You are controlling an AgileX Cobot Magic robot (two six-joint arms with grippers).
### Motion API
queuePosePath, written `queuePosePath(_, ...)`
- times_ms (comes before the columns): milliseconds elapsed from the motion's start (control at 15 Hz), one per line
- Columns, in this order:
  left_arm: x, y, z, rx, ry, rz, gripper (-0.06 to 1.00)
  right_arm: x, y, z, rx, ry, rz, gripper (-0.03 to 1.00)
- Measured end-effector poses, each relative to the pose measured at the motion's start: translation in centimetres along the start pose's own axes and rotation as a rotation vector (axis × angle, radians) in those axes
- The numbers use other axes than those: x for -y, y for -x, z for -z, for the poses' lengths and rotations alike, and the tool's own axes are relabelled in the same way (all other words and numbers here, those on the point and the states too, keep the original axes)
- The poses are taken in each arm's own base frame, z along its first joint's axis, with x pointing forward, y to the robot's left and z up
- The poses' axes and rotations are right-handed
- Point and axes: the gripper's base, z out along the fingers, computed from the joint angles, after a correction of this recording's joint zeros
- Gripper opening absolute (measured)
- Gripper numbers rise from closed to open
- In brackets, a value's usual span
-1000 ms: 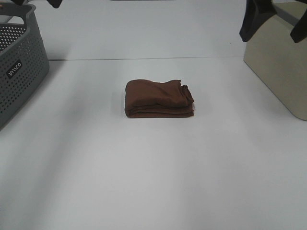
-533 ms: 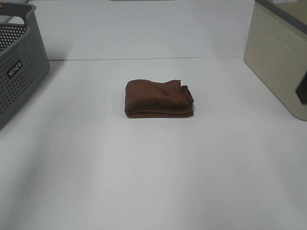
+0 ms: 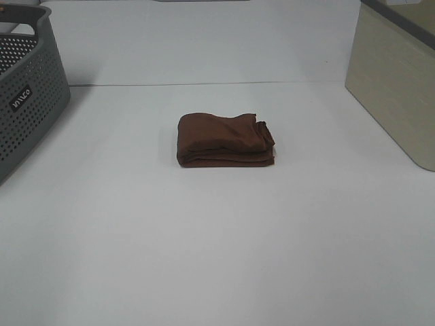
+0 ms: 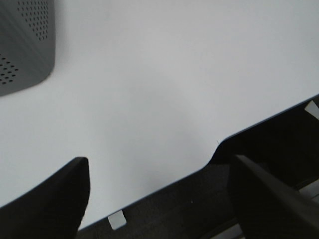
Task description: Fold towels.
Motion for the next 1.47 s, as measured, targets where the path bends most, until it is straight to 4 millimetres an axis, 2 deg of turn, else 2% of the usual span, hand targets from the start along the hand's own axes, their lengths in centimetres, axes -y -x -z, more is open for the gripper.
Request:
queuePosePath(133,0.3,-2.6,0.5,0.099,0.011,-0.042,0.73,-0.1,-1.6,0.6,0.152,-0.009,0.025,0.93)
queuePosePath(200,0.5,-4.0,0.4,0.196,0.010,-0.057,0.73,-0.2,-2.2,1.0,0.305,-0.019,0.051,0.93)
queuePosePath(467,0.6,-3.8,-0.1,0.287,0.004,-0.054,0.73,-0.2,-2.5,0.7,0.317,-0.022,0.071,0.93)
queuePosePath(1267,0.6,-3.8,-0.1,0.291,0.004,-0.071,0.73,-0.2,-2.5,0.7,0.316,-0.022,0.071,0.93)
queuePosePath(1400,0.6,-3.8,-0.2,0.290,0.041,-0.043,0.73,-0.2,-2.5,0.7,0.316,-0.022,0.070,0.93)
queuePosePath(1467,0.6,-3.7,-0.3,0.286,0.120,0.015,0.73,-0.2,-2.5,0.7,0.316,-0.058,0.029,0.93)
